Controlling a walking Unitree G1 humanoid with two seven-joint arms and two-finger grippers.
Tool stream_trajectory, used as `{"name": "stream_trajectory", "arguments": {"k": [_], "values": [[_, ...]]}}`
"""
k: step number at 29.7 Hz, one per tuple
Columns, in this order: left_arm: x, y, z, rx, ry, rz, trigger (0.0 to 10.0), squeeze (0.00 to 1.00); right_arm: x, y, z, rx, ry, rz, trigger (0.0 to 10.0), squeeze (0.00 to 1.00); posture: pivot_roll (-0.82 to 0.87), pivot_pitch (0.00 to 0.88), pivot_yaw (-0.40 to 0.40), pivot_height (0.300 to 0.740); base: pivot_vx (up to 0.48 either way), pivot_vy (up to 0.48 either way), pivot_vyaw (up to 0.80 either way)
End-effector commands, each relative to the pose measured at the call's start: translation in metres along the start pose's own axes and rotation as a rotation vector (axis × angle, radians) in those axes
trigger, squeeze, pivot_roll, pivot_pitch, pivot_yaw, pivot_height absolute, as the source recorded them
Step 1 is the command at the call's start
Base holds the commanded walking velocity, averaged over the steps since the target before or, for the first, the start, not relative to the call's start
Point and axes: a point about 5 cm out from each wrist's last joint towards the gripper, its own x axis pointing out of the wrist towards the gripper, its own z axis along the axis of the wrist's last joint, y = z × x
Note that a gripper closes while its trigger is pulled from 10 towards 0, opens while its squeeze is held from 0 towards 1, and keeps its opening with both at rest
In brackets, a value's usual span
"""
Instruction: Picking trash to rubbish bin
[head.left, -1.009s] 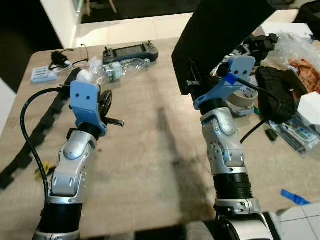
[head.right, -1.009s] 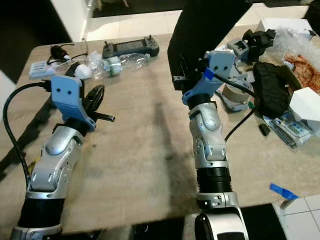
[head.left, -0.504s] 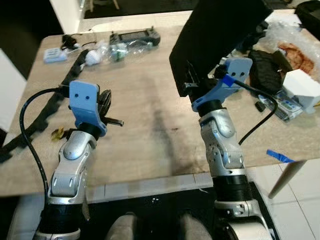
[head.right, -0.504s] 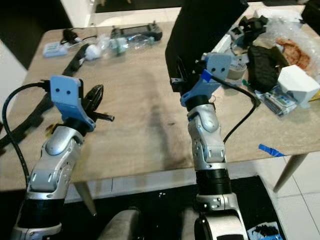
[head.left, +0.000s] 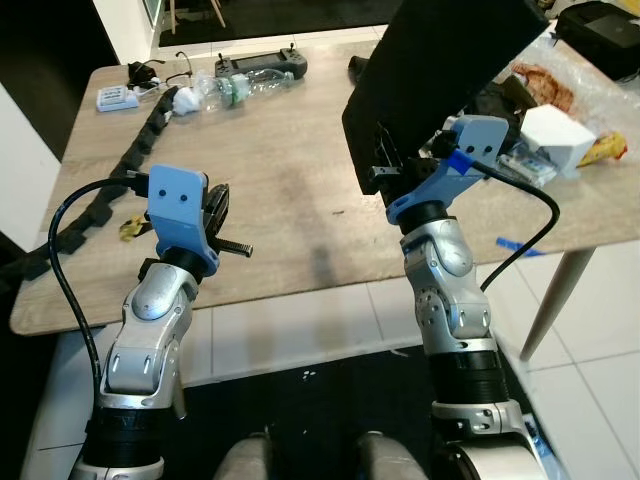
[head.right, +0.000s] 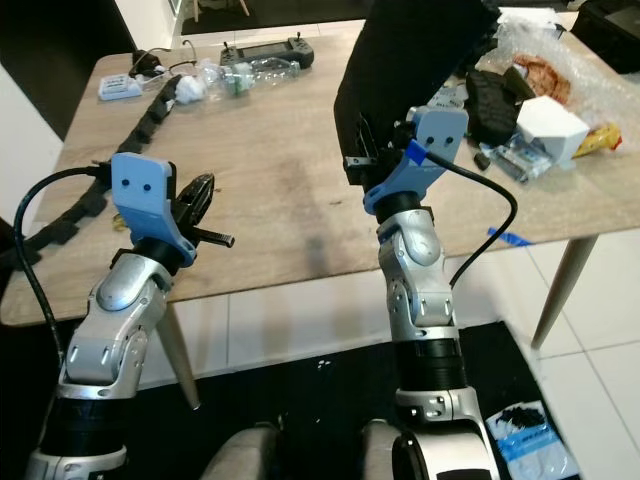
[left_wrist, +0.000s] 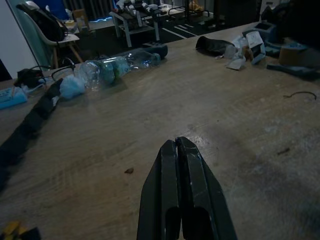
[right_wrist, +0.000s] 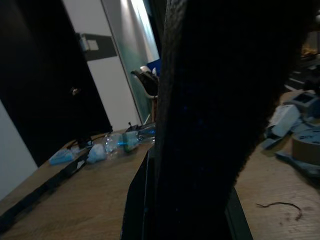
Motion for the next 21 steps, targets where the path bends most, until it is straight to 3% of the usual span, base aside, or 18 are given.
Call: {"name": "stream_trajectory", "arguments": {"k": [1,5,11,21], "values": [[-0.001,0.001,-0.007,0.026,0.039,-0.014,10.0,0.00,-0.002,0.000,-0.001,0.008,0.001,-0.006,10.0,0.00,0.04,0.119,0.071,0.740,0.000,0.000,0.00],[-0.001,0.000,-0.007,0.043,0.049,-0.018,10.0,0.00,-0.003,-0.002,-0.002,0.011,0.006,-0.014,10.0,0.00,0.04,0.123,0.075,0.740,0.000,0.000,0.00],[0.000,-0.001,-0.007,0.052,0.053,-0.017,10.0,0.00,-0.004,-0.003,-0.002,0.009,0.005,-0.022,10.0,0.00,0.04,0.122,0.076,0.740,0.000,-0.480,0.00],[0.000,0.005,-0.013,0.045,0.070,0.026,10.0,0.00,-0.011,-0.007,-0.011,-0.046,0.070,-0.028,10.0,0.00,0.02,0.115,0.067,0.740,0.000,0.000,0.00]]}}
